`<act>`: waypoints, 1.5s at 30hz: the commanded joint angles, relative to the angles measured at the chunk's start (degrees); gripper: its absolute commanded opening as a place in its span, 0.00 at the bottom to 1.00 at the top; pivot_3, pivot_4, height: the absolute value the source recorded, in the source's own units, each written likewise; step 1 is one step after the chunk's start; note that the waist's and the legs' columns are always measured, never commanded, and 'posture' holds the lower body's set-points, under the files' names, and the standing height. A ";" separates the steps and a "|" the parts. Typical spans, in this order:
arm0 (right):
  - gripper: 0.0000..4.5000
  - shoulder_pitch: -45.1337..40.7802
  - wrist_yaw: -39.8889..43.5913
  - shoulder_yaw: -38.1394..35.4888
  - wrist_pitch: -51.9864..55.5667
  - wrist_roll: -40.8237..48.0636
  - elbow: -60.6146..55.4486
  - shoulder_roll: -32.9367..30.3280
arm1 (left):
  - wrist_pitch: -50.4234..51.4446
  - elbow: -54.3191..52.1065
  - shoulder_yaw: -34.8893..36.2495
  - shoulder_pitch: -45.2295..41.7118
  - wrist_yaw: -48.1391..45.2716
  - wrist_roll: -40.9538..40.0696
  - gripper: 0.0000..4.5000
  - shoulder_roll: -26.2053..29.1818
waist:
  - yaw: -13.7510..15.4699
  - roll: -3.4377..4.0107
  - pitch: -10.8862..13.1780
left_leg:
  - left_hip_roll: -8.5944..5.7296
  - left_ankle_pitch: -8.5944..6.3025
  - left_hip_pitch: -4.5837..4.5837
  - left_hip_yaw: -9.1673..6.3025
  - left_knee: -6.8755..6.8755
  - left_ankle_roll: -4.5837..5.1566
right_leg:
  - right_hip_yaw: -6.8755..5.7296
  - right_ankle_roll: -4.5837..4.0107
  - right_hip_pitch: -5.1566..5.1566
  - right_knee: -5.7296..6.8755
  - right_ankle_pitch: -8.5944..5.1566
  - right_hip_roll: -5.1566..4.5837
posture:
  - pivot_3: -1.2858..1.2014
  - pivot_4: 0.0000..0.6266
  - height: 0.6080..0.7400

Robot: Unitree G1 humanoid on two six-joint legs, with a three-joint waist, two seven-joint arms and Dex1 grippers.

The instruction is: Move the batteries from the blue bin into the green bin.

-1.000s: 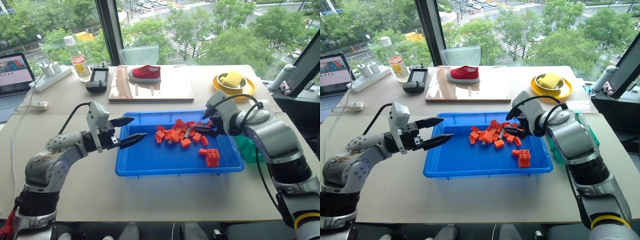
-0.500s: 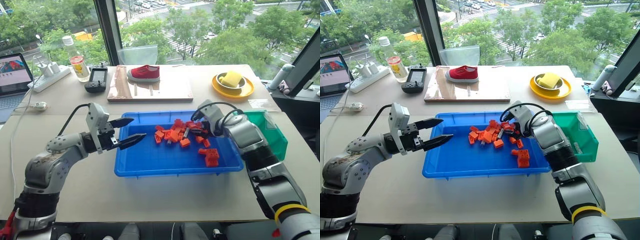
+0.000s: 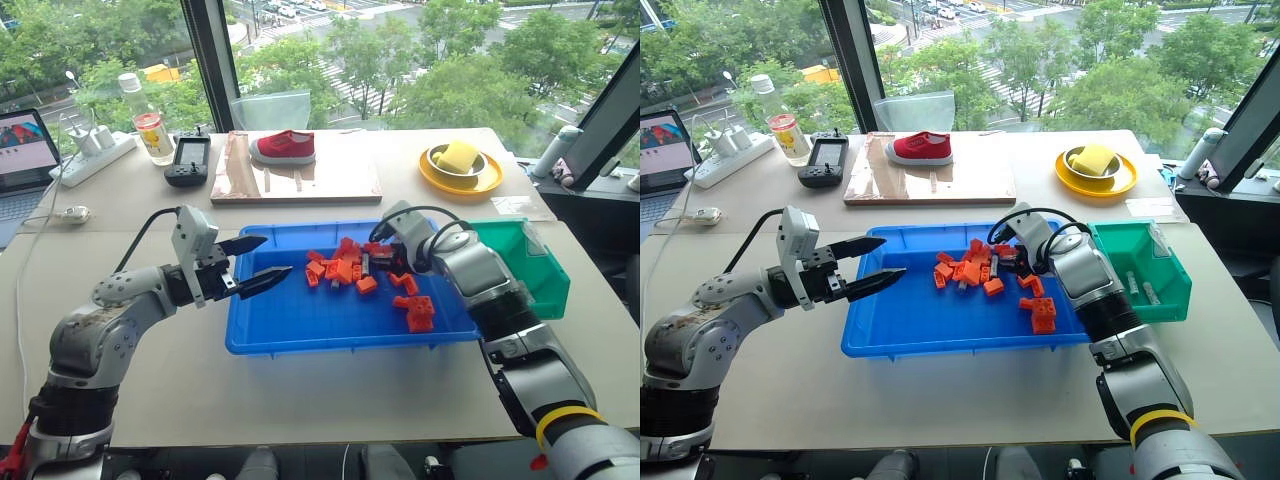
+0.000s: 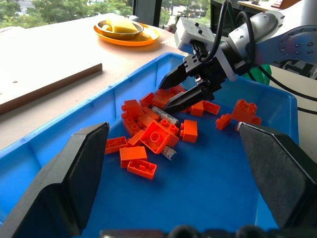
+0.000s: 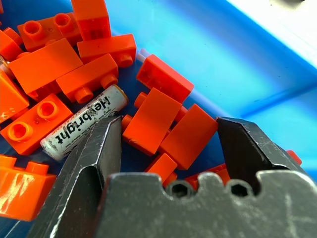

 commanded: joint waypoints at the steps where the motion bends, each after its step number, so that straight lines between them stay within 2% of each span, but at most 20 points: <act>1: 0.63 -1.05 0.17 -1.43 -1.20 -0.82 -1.10 -0.75 | -0.18 -1.77 1.19 -0.51 -0.05 -0.76 1.00 0.33 | 0.00 0.00 0.00 | 0.00 0.00 0.00 0.00 0.00 0.00 | 0.00 0.00 0.00 0.00 0.00 0.00 | 0.52 0.24 1.00; 5: 0.63 -1.06 0.82 -1.88 -0.25 -0.85 -3.76 -2.49 | -0.20 -1.68 1.06 -0.66 -0.13 -0.73 1.00 0.29 | 0.04 0.00 0.00 | 0.00 0.00 0.00 0.00 0.00 0.00 | 0.00 0.00 0.00 0.00 0.00 0.00 | 0.52 0.24 1.00; 11: 0.63 0.98 3.49 -4.78 7.32 1.63 -16.78 -7.77 | -0.26 -1.69 1.09 -0.58 -0.26 -0.71 1.00 0.39 | 0.06 0.02 0.01 | 0.00 0.00 -0.02 0.00 0.00 0.00 | 0.00 0.00 -0.01 0.00 0.00 -0.01 | 0.52 0.24 1.00; 15: 0.63 6.58 6.07 -6.41 14.53 4.38 -29.47 -12.81 | -0.24 -1.75 0.90 -0.57 -0.28 -0.68 1.00 0.39 | 0.17 0.01 0.01 | 0.00 -0.01 -0.03 -0.01 0.00 0.02 | 0.00 0.00 -0.01 -0.01 0.00 0.00 | 0.52 0.24 1.00; 18: 0.63 12.06 9.20 -5.78 19.04 6.74 -37.55 -18.83 | -0.17 -1.90 0.93 -0.50 -0.31 -0.82 1.00 0.50 | 0.67 0.01 0.01 | -0.02 -0.01 -0.06 -0.01 0.02 0.02 | 0.00 0.00 0.00 -0.02 0.00 -0.02 | 0.52 0.24 1.00; 21: 0.63 18.23 9.78 -9.70 21.84 8.69 -44.22 -23.33 | -0.11 -1.93 0.91 -0.31 -0.47 -1.01 1.00 0.69 | 1.27 0.01 0.01 | -0.02 -0.01 -0.06 0.01 0.03 0.03 | 0.01 0.00 0.00 -0.06 0.00 -0.03 | 0.52 0.24 1.00; 24: 0.63 19.55 8.48 -12.21 23.71 10.46 -46.43 -22.54 | -0.15 -1.59 0.60 -0.46 -0.65 -0.99 1.00 0.58 | 1.29 0.00 0.01 | -0.01 -0.02 -0.03 0.04 0.03 0.03 | 0.03 0.00 0.00 -0.06 0.00 -0.02 | 0.52 0.24 1.00; 26: 0.86 19.50 7.48 -12.82 23.94 10.67 -46.52 -22.49 | -0.29 -1.24 0.13 -0.88 -0.73 -0.79 1.00 0.34 | 1.40 0.00 0.01 | -0.01 -0.02 -0.01 0.05 0.03 0.03 | 0.05 0.00 0.00 -0.04 0.00 -0.01 | 0.52 0.24 1.00; 28: 0.96 18.58 6.73 -12.90 23.29 10.89 -46.64 -22.45 | -0.33 -1.02 -0.08 -1.27 -0.81 -0.74 1.00 0.22 | 1.57 -0.01 0.02 | -0.01 -0.02 -0.01 0.05 0.03 0.03 | 0.04 0.00 0.00 -0.03 0.00 -0.01 | 0.52 0.24 1.00; 29: 0.99 17.81 6.21 -13.04 23.48 11.10 -46.53 -21.93 | -0.30 -0.95 -0.09 -1.37 -0.84 -0.78 1.00 0.22 | 1.59 -0.01 0.02 | -0.02 -0.02 -0.03 0.05 0.04 0.03 | 0.05 0.00 0.00 -0.04 0.00 -0.02 | 0.52 0.24 1.00; 34: 0.99 10.74 3.28 -12.34 23.53 12.20 -42.62 -15.88 | -0.28 -0.70 -0.19 -1.65 -1.00 -0.73 1.00 0.20 | 1.28 0.00 0.02 | -0.01 -0.02 -0.01 0.07 0.04 0.03 | 0.06 0.00 0.00 -0.05 0.00 -0.01 | 0.52 0.24 1.00; 38: 0.99 5.63 -0.97 -9.00 19.93 9.94 -33.44 -9.61 | -0.31 -0.69 -0.34 -1.67 -0.92 -0.65 1.00 -0.01 | 1.42 -0.01 0.02 | 0.00 -0.01 0.00 0.05 0.03 0.02 | 0.04 0.00 0.01 -0.03 0.00 0.00 | 0.52 0.24 1.00; 41: 0.99 4.44 -3.00 -7.71 16.88 9.09 -27.84 -5.89 | -0.25 -0.90 -0.33 -1.62 -0.75 -0.70 1.00 -0.19 | 1.58 -0.02 0.01 | -0.01 -0.01 -0.03 0.04 0.02 0.02 | 0.03 0.00 0.01 -0.05 0.00 -0.01 | 0.52 0.24 1.00; 45: 0.99 5.13 -4.09 -5.80 13.02 7.62 -22.49 -4.18 | -0.22 -1.23 0.00 -1.40 -0.49 -0.81 1.00 -0.26 | 1.56 -0.01 0.01 | -0.02 -0.01 -0.05 0.04 0.02 0.02 | 0.02 0.00 0.00 -0.05 0.00 -0.03 | 0.52 0.24 1.00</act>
